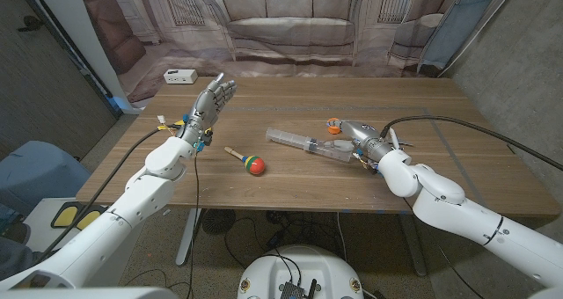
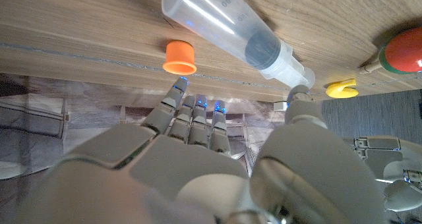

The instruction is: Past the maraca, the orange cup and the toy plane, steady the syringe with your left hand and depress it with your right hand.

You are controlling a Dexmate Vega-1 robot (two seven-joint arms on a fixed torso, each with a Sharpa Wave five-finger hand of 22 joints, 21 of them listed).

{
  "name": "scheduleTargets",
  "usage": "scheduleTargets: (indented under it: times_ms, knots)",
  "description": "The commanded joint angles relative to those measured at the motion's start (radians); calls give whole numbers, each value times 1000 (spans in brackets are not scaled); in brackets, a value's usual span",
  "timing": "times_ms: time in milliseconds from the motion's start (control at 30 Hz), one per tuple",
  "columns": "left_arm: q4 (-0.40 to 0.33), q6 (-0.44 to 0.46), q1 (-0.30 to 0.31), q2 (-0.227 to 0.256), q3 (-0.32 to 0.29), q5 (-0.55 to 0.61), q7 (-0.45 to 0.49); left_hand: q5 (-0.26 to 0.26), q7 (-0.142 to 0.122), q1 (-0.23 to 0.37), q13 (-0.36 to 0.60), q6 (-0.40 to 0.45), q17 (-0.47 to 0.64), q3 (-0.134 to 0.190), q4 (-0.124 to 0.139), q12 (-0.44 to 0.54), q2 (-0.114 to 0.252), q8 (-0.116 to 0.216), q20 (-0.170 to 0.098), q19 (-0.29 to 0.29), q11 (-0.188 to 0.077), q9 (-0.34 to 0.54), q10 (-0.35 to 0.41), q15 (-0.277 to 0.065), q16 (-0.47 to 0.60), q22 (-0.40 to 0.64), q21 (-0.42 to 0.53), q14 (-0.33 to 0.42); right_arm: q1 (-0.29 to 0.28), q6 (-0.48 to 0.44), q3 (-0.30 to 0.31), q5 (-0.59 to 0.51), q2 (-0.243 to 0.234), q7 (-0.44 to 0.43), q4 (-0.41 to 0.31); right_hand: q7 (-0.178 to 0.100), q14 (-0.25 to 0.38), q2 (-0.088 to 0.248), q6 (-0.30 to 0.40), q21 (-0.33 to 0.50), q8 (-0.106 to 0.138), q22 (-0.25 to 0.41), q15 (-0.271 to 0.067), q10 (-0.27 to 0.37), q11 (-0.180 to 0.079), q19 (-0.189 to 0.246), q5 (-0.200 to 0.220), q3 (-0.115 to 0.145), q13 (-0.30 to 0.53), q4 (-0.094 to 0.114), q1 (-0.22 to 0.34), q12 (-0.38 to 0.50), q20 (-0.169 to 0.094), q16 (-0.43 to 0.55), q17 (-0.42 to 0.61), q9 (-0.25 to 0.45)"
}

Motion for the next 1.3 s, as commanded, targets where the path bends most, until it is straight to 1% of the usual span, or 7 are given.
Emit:
scheduleTargets:
  times_ms: [33, 267, 433, 733, 967, 1133, 1300]
  knots:
    - [-5, -4, 7, 0, -2, -2, 0, -2, 2, 7, 3, 6, 4, 4, -2, -1, 8, 0, 12, -3, -1, 5, 10, -2, -1, 3, -1, 7, 38, -70, -44, -52, 1, 72, -3, 1, -3, -1, -10, 0, -4, -1, 0, -9, -3, 4, 6, 8, 4, -5, 22, -7, 4, -9, 2, 4]
    - [-4, -8, 9, -1, -4, -5, -3, -2, 1, 7, 3, 7, 4, 4, -2, -2, 9, 0, 13, -2, 0, 5, 10, -2, -1, 3, -1, 8, 50, -91, -55, -52, 8, 95, 1, 15, 2, -8, -39, 5, -17, -1, -1, -8, -5, 22, 8, 14, 4, -9, 46, -9, 8, -11, -1, 4]
    - [-4, -3, 8, -1, -3, -7, -3, -2, 2, 7, 4, 8, 4, 4, -2, -2, 10, 0, 13, -2, 0, 5, 10, -3, -1, 3, -1, 9, 75, -116, -90, -97, 13, 121, 8, 16, 20, -14, -65, 6, -26, -2, -5, -9, -9, 27, 9, 18, 4, -10, 64, -12, 11, -7, -2, 5]
    - [-12, 10, 7, 4, -1, -5, 1, -3, 1, 8, 4, 8, 4, 5, -2, -3, 11, 0, 14, -1, -2, 5, 10, -2, -1, 3, -1, 9, 94, -109, -110, -110, 24, 140, 33, 13, 43, -21, -66, 9, -23, -2, -21, 1, -20, 43, 13, 28, 4, -15, 100, -10, 9, -3, -4, 7]
    - [-12, 19, 2, 6, 0, -7, 0, -3, 2, 8, 4, 10, 4, 5, -3, -4, 13, 0, 15, 0, 0, 5, 11, -2, -1, 3, -1, 10, 98, -103, -107, -89, 30, 150, 48, 10, 52, -29, -52, 10, -16, -2, -22, 12, -22, 52, 14, 31, 5, -14, 118, -8, 8, -2, -5, 8]
    - [-7, 21, -3, 5, 2, -7, -3, -3, 1, 9, 4, 10, 4, 5, -3, -5, 14, -1, 18, 1, -2, 5, 11, -2, -1, 3, 0, 11, 112, -126, -102, -47, 40, 193, 51, 16, 56, -32, -41, 12, -12, -2, -23, 17, -22, 61, 14, 31, 5, -11, 124, -7, 2, -2, -5, 8]
    - [-6, 31, -7, 7, 4, -8, -3, -3, 1, 9, 4, 10, 4, 5, -3, -4, 14, -1, 18, 3, -6, 5, 13, -2, -1, 3, 0, 12, 132, -151, -118, -46, 44, 213, 55, 22, 57, -31, -34, 13, -9, -2, -23, 16, -23, 69, 14, 34, 5, -10, 132, -9, -2, -3, -5, 8]
